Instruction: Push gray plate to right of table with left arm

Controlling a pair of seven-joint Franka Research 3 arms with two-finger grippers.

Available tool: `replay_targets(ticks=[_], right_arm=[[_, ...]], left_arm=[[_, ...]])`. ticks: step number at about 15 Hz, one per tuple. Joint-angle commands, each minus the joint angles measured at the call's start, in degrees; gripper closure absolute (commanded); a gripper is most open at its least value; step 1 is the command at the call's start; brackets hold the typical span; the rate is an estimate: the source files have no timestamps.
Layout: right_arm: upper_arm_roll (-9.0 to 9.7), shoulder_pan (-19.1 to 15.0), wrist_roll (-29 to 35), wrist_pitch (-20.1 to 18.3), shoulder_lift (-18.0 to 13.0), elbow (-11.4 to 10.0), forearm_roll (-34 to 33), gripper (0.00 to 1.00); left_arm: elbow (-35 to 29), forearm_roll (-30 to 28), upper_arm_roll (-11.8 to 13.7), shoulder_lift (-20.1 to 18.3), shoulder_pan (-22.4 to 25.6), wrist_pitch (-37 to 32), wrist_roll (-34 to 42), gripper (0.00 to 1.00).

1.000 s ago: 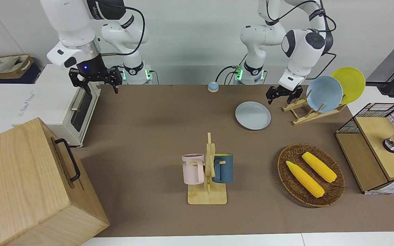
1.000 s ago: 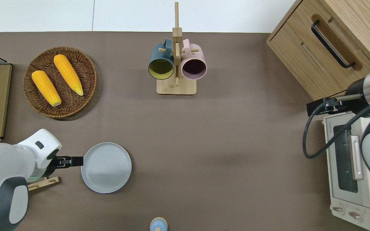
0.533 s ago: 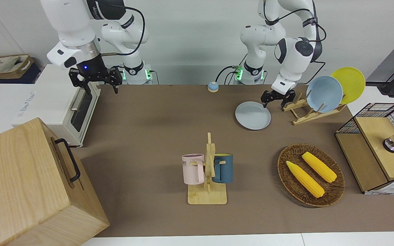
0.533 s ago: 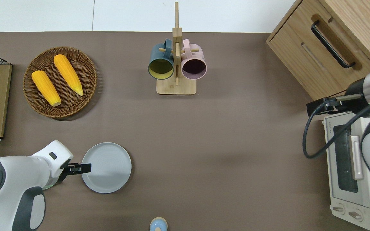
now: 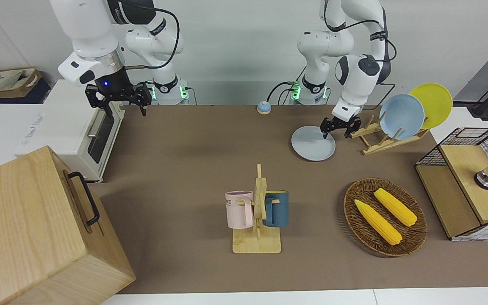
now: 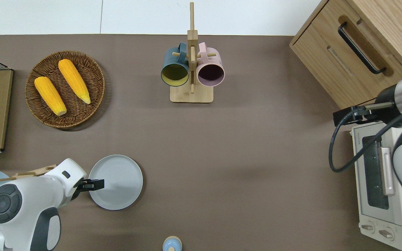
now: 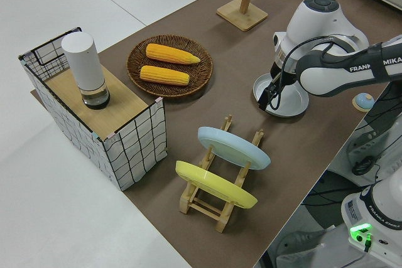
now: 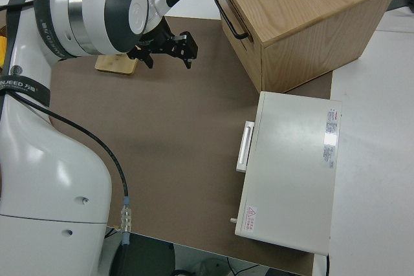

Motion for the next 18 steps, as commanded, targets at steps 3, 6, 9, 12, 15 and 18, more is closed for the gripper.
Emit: replay_targets(ticks=[3,6,9,12,15,18], right_arm=[[-0.01,-0.04,0.18,-0.6,-0.33,0.08,0.4,0.017],[-0.01,-0.04,0.18,-0.6,-0.33,0.08,0.4,0.017],[-0.01,-0.04,0.18,-0.6,-0.33,0.08,0.4,0.017],[-0.01,-0.04,0.18,-0.6,-0.33,0.08,0.4,0.017],[-0.01,-0.04,0.18,-0.6,-0.33,0.08,0.4,0.017],[-0.01,-0.04,0.18,-0.6,-0.33,0.08,0.4,0.017]], left_arm=[[-2.8,0.38,0.33,2.35,-0.84,5.67,-0.28,0.0],[-2.8,0.47,0.33,2.53,-0.84,5.77,0.06,0.0],[-2.8,0.47,0.33,2.71,-0.84,5.85,0.07,0.01],[-2.8,0.47,0.33,3.41,-0.84,6.2,0.07,0.09],[-2.89,0.38,0.33,3.41,-0.84,6.56,0.07,0.43],[-2.81,0.38,0.33,3.41,-0.84,6.56,-0.02,0.75]])
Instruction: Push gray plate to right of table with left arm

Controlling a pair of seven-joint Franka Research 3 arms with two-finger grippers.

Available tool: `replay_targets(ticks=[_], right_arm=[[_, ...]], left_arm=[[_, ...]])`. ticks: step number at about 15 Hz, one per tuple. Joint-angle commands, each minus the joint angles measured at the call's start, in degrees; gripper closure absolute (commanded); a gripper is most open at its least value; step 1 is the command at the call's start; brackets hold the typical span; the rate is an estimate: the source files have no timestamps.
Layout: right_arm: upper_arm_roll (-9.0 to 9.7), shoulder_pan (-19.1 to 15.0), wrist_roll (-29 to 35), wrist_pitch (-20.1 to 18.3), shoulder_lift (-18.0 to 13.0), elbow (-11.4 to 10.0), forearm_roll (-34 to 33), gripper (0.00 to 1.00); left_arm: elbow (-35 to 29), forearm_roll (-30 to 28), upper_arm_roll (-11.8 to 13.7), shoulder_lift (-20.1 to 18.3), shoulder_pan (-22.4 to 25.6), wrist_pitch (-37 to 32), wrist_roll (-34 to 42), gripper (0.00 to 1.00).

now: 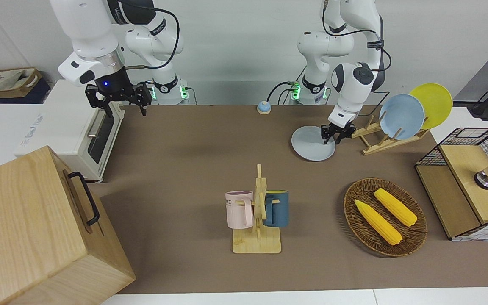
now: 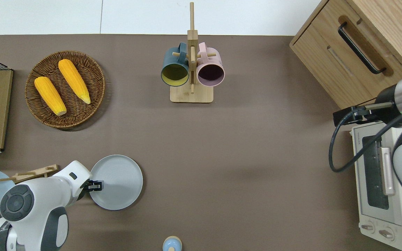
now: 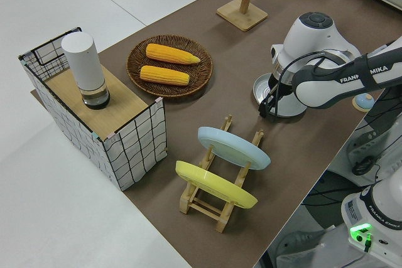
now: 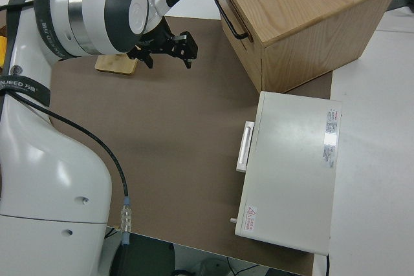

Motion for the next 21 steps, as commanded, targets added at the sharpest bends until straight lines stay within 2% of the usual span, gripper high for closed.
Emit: replay_targets(ticks=[1,2,11,15,21], right_arm=[[-0.01,-0.04,0.18,-0.6,-0.33,0.08,0.4,0.017],[-0.01,-0.04,0.18,-0.6,-0.33,0.08,0.4,0.017],[-0.01,-0.04,0.18,-0.6,-0.33,0.08,0.4,0.017],[-0.01,-0.04,0.18,-0.6,-0.33,0.16,0.4,0.017],[-0.01,-0.04,0.18,-0.6,-0.33,0.08,0.4,0.017]], left_arm=[[-0.87,0.46,0.39,-0.06,-0.82,1.61,-0.16,0.88],[-0.87,0.46,0.39,0.03,-0.74,1.61,-0.07,1.0],[-0.52,0.55,0.3,1.87,-1.26,1.87,-1.04,1.0],[-0.25,0.38,0.3,3.54,-5.12,3.01,-5.16,1.0],[1.15,0.38,0.3,5.91,-13.03,4.51,-15.53,1.0]])
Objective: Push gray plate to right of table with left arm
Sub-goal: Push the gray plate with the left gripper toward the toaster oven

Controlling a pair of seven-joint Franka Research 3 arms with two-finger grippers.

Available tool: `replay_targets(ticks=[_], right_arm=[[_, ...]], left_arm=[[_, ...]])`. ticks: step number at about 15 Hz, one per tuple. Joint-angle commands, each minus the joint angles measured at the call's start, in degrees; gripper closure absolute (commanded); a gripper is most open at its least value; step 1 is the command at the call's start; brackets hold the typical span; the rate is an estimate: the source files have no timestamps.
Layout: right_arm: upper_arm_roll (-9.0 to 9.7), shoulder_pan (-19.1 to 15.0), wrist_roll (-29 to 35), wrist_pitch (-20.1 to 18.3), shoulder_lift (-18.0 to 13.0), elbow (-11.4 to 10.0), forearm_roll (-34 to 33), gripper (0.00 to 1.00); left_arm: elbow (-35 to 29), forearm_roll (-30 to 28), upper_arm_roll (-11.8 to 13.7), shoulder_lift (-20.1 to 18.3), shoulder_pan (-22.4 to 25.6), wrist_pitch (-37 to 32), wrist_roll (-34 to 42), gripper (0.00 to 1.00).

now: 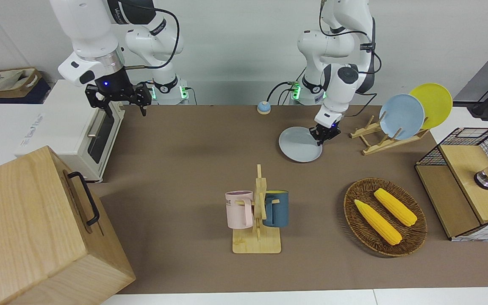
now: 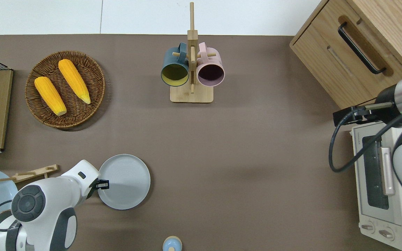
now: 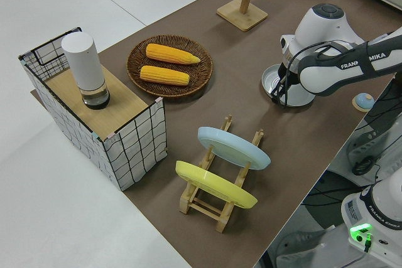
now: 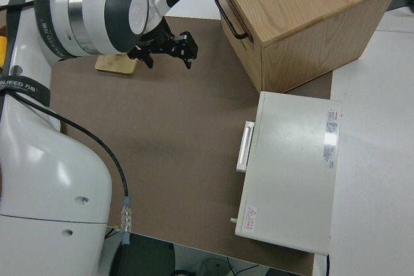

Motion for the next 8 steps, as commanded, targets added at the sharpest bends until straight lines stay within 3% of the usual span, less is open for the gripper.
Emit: replay_targets(ticks=[1,8], right_arm=[[-0.01,-0.04,0.18,-0.6,-0.33,0.08,0.4,0.017],[-0.01,-0.04,0.18,-0.6,-0.33,0.08,0.4,0.017]], left_arm=[[0.44,0.38,0.08,5.09,-5.32,2.75,-6.44,1.0],[4.39,0.38,0.08,8.52,-15.68,2.66,-19.53,1.0]])
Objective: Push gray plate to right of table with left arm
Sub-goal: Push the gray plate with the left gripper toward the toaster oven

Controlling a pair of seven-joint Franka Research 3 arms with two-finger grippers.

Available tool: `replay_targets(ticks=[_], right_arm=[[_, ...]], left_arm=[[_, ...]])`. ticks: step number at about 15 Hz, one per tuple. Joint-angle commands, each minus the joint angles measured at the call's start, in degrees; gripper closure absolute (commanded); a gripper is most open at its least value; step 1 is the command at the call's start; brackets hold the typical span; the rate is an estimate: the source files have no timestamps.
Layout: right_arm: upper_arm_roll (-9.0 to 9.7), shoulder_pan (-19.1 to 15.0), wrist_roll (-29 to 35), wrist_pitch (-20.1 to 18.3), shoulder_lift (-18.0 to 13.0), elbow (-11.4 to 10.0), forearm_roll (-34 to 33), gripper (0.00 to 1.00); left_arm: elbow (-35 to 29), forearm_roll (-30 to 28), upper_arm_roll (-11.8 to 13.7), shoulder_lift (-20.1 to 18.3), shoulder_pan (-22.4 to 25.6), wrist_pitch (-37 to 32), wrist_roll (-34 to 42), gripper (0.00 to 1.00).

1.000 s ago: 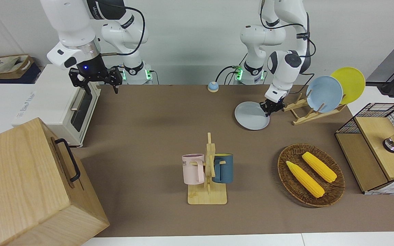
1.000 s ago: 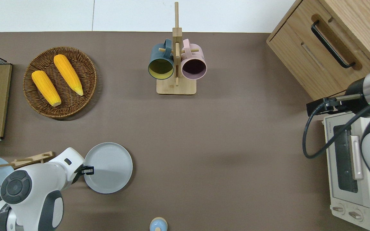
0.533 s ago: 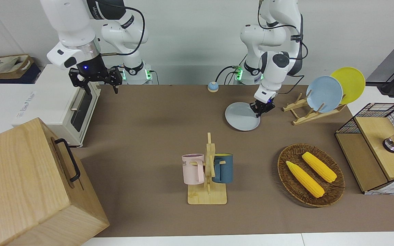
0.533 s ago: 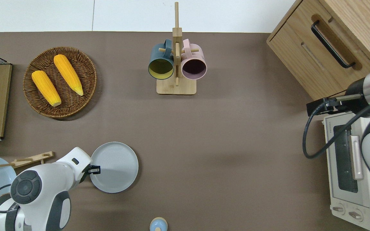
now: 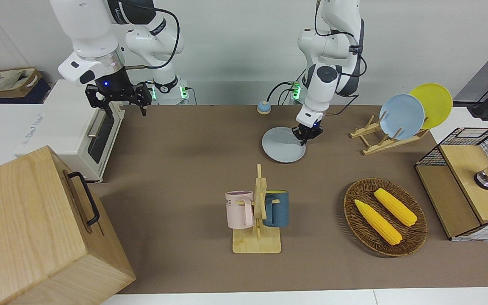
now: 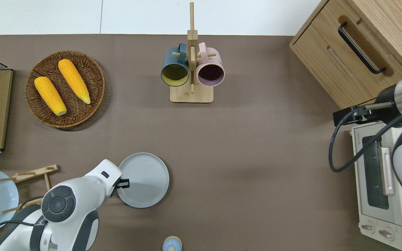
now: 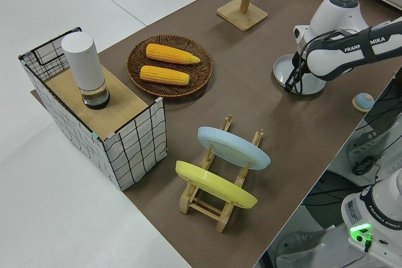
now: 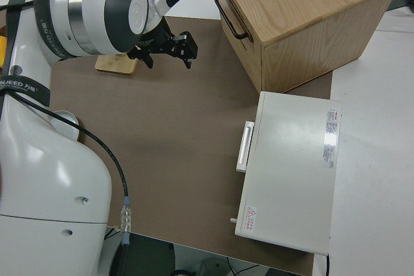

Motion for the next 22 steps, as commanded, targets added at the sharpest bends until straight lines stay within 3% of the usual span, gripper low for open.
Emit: replay_targets(ticks=[1,7,18,22], right_arm=[[-0.01,-0.04,0.18,-0.6,-0.33,0.08,0.4,0.017],[-0.01,-0.04,0.18,-0.6,-0.33,0.08,0.4,0.017],[-0.01,-0.04,0.18,-0.6,-0.33,0.08,0.4,0.017],[-0.01,-0.04,0.18,-0.6,-0.33,0.08,0.4,0.017]], left_arm=[[3.09,0.36,0.07,7.05,-7.05,2.23,-8.66,1.0],[6.87,0.36,-0.36,10.3,-13.03,2.23,-17.01,1.0],[16.88,0.71,-8.62,17.6,-13.65,1.97,-29.67,1.0],[22.85,1.07,-10.21,21.99,-15.23,1.35,-34.85,1.0]])
